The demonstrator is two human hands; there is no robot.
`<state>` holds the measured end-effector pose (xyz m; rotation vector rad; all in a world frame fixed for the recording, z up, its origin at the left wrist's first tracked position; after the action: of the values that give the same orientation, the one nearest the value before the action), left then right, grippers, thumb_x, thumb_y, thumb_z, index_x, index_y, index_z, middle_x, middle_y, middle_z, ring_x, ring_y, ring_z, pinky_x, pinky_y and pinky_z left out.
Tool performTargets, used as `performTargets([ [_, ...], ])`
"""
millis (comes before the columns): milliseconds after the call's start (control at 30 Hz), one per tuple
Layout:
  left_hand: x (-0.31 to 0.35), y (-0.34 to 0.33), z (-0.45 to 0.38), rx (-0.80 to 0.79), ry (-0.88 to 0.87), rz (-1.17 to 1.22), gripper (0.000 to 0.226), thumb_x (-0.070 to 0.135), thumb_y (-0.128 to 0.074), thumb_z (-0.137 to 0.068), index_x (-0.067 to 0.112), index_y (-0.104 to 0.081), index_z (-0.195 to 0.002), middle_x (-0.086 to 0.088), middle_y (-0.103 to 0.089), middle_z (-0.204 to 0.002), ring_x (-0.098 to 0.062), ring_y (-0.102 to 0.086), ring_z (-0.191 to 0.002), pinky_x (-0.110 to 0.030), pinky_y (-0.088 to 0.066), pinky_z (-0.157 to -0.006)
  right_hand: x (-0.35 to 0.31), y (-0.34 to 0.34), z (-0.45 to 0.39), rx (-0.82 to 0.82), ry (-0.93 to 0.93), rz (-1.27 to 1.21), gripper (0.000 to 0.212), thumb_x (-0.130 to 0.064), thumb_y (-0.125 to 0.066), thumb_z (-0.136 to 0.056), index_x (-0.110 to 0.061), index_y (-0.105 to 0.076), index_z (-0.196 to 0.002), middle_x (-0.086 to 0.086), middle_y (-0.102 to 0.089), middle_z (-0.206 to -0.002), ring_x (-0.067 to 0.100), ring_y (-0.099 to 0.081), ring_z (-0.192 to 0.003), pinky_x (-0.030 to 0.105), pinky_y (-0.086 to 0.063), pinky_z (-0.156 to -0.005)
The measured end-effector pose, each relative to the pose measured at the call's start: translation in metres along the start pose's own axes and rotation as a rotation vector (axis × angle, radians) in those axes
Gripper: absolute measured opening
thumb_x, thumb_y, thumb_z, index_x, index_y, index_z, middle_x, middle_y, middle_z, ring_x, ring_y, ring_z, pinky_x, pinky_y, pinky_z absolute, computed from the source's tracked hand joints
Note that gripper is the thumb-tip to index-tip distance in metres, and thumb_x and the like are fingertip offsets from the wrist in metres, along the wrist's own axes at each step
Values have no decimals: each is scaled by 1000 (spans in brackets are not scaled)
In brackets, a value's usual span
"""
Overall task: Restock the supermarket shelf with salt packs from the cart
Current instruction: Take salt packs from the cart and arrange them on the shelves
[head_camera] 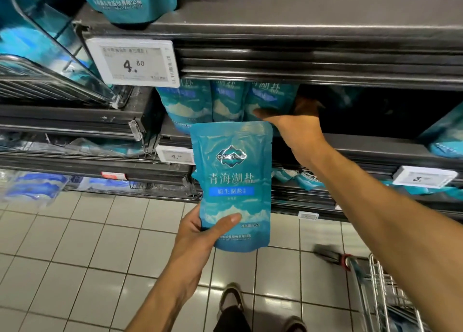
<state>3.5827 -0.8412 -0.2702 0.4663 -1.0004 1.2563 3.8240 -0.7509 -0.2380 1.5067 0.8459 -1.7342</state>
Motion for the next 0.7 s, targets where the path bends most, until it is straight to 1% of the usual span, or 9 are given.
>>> performTargets([
  [67,-1,-3,-2,2,-1,-7,41,33,-83,-65,30,-72,-105,-2,-74,-111,-19,-70,-105,-24,-58,-75,0,1,5,-17,-25,10,41,0,-87,-67,-7,-72,-104,1,-76,-97,14,-74,-89,33,-60,-83],
  [100,-1,-4,-3,1,-4,-10,41,33,-83,-65,30,-72,-105,-2,-74,-111,-19,-70,-105,-25,-59,-76,0,3,7,-27,-35,44,39,-2,-87,-68,-5,-72,-103,-4,-76,-91,7,-74,-83,25,-60,-77],
  [200,0,-8,-5,-15,-16,-5,40,32,-82,-66,31,-72,-105,-2,-74,-112,-19,-70,-105,-26,-59,-78,-4,11,21,-96,-32,158,22,-8,-84,-73,-14,-70,-89,-21,-71,-69,-10,-66,-65,7,-49,-60],
  [300,1,-11,-6,-35,-23,-21,40,33,-82,-65,31,-72,-105,-2,-74,-112,-19,-70,-106,-25,-58,-77,-7,34,53,54,-32,63,34,-13,-79,-80,-7,-64,-109,3,-72,-97,6,-66,-91,18,-54,-84],
  [367,0,-15,-7,-44,-19,-21,41,32,-82,-65,30,-73,-104,-3,-74,-112,-20,-70,-105,-24,-58,-75,-6,50,86,74,6,-49,35,-17,-73,-87,0,-60,-115,21,-68,-104,22,-67,-96,25,-56,-86],
  [433,1,-25,-9,-77,-21,-33,43,31,-84,-63,29,-73,-104,-4,-75,-110,-21,-71,-104,-23,-57,-75,-1,52,121,-135,-84,-132,40,-24,-74,-84,-2,-62,-115,14,-72,-103,17,-70,-96,21,-57,-77],
  [500,4,-38,-10,-131,-48,-73,47,30,-90,-59,28,-74,-103,-4,-76,-107,-20,-72,-100,-20,-56,-74,5,48,145,-330,-226,-140,36,-24,-78,-74,-16,-70,-108,1,-76,-103,12,-72,-97,19,-56,-74],
  [633,4,-66,-13,-237,-57,-123,45,21,-85,-62,20,-74,-106,-5,-76,-104,-19,-73,-96,-21,-57,-75,12,62,149,-222,-264,-152,28,1,-78,-72,-20,-78,-92,2,-78,-97,15,-75,-88,19,-57,-70],
  [700,5,-77,-16,-249,-58,-181,47,23,-83,-64,16,-69,-109,-4,-76,-104,-19,-72,-98,-27,-58,-79,10,75,145,-147,-262,-174,28,0,-78,-69,-17,-77,-92,4,-78,-97,18,-75,-88,22,-58,-70],
])
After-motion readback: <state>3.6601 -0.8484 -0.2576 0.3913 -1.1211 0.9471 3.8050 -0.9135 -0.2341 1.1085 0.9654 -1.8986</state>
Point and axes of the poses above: each hand's wrist, its own z-axis away from the middle knuckle, its own y-axis out of the back of the hand, x = y × z, the point moved 3 cm from there along -z, towards the middle knuckle
